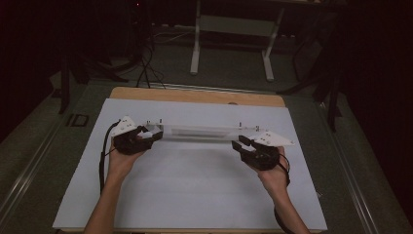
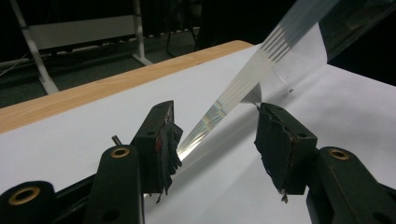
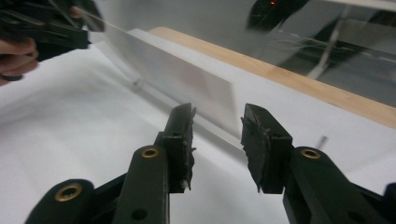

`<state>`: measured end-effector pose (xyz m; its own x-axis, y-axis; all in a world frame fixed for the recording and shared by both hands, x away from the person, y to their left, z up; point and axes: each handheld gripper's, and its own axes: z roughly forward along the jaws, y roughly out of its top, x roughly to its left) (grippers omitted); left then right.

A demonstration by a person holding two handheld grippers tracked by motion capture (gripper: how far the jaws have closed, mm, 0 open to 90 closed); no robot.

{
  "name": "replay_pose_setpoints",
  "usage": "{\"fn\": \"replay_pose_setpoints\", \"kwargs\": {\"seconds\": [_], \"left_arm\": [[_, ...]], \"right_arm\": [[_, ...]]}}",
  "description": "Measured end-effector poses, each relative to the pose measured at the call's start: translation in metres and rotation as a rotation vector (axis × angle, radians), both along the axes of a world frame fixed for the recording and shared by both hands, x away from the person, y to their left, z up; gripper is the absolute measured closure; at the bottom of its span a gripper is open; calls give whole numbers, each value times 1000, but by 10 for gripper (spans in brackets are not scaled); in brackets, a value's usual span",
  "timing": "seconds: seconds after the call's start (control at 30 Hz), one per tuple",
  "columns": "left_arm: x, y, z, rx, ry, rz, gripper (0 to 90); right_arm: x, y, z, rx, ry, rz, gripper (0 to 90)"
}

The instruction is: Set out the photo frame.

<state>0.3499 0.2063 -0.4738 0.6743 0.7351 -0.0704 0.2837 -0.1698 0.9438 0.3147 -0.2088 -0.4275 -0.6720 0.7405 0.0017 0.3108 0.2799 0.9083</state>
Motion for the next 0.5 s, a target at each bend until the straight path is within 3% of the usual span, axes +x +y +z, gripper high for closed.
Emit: {"fn": "replay_pose_setpoints", "kwargs": {"seconds": [0.5], "left_arm": [[4,0,2,-9,5,10,484]], "right_arm": [[16,-32,-6,-13,20,-84,605]]}}
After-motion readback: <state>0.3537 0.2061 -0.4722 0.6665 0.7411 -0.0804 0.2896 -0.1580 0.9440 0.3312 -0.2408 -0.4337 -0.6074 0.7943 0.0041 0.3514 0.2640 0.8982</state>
